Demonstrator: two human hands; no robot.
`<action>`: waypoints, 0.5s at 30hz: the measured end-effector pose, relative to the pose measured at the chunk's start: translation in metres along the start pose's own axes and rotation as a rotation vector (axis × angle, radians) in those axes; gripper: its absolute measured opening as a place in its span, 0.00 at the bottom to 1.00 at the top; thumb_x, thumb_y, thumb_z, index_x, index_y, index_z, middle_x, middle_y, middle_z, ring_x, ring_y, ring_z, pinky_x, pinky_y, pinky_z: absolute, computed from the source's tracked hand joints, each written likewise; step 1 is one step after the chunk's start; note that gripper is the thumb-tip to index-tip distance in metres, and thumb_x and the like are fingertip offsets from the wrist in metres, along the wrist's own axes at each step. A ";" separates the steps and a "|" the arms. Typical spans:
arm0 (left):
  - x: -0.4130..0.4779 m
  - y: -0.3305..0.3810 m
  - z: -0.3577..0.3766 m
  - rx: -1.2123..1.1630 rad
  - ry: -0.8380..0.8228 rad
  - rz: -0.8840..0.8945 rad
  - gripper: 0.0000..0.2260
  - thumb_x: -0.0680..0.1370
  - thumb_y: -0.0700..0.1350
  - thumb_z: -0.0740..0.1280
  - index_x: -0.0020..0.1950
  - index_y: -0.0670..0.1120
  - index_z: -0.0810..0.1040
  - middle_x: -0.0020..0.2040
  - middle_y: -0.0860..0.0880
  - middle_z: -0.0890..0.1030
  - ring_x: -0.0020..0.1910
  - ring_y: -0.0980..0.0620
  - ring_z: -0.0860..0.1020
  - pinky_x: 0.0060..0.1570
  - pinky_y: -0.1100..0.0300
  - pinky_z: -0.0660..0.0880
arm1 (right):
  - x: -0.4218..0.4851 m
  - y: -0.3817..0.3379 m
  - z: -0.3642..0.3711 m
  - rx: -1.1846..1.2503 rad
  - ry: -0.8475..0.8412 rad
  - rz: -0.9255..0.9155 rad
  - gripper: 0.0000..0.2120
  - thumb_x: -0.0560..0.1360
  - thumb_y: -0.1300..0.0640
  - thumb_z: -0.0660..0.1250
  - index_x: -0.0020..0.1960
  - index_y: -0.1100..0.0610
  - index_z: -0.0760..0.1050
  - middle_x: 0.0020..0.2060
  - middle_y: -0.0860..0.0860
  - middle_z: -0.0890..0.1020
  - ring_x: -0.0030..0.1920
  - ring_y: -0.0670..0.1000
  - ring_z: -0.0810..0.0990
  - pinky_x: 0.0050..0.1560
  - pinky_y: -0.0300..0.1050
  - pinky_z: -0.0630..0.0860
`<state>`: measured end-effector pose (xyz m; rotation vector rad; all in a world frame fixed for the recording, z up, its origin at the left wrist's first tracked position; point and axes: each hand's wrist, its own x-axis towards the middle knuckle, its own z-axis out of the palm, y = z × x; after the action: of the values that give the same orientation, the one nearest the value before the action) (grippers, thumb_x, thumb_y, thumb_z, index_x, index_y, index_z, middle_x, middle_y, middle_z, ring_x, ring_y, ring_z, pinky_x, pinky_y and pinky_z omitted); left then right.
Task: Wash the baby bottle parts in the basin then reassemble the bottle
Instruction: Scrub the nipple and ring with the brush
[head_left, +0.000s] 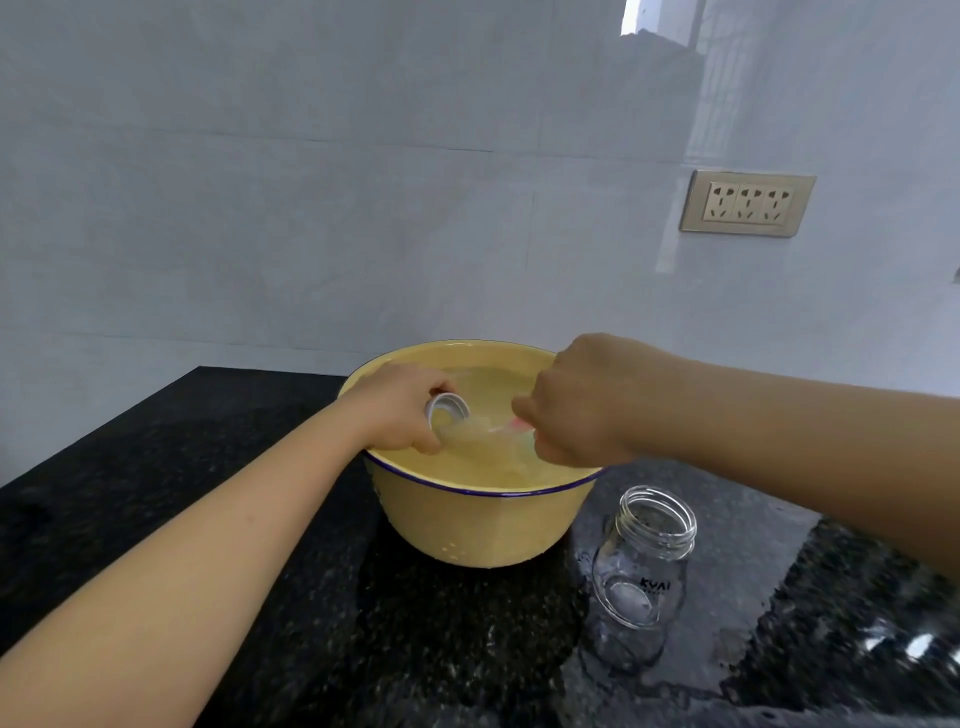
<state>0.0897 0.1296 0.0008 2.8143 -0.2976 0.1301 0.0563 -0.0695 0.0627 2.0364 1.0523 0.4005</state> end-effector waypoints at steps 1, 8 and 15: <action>-0.001 0.001 0.000 0.011 0.001 0.007 0.23 0.67 0.43 0.74 0.61 0.52 0.75 0.56 0.53 0.78 0.53 0.52 0.75 0.53 0.55 0.75 | 0.001 -0.003 -0.006 -0.011 -0.010 -0.021 0.10 0.78 0.54 0.54 0.50 0.57 0.72 0.39 0.50 0.73 0.29 0.54 0.65 0.29 0.42 0.58; 0.000 0.002 0.001 0.076 -0.038 0.077 0.21 0.69 0.43 0.73 0.61 0.53 0.77 0.56 0.54 0.79 0.56 0.50 0.72 0.54 0.54 0.74 | 0.011 0.011 -0.027 0.118 0.051 0.015 0.05 0.76 0.55 0.60 0.43 0.53 0.66 0.31 0.50 0.66 0.37 0.55 0.68 0.37 0.44 0.66; 0.001 0.000 0.002 -0.070 -0.033 0.101 0.13 0.66 0.45 0.76 0.46 0.52 0.76 0.47 0.52 0.80 0.47 0.50 0.77 0.47 0.56 0.75 | 0.017 0.040 -0.017 0.170 0.193 0.124 0.15 0.77 0.44 0.58 0.56 0.51 0.78 0.47 0.50 0.80 0.47 0.56 0.79 0.44 0.43 0.69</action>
<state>0.0906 0.1291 -0.0010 2.7343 -0.4429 0.0935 0.0783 -0.0607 0.1029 2.2575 1.1099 0.5993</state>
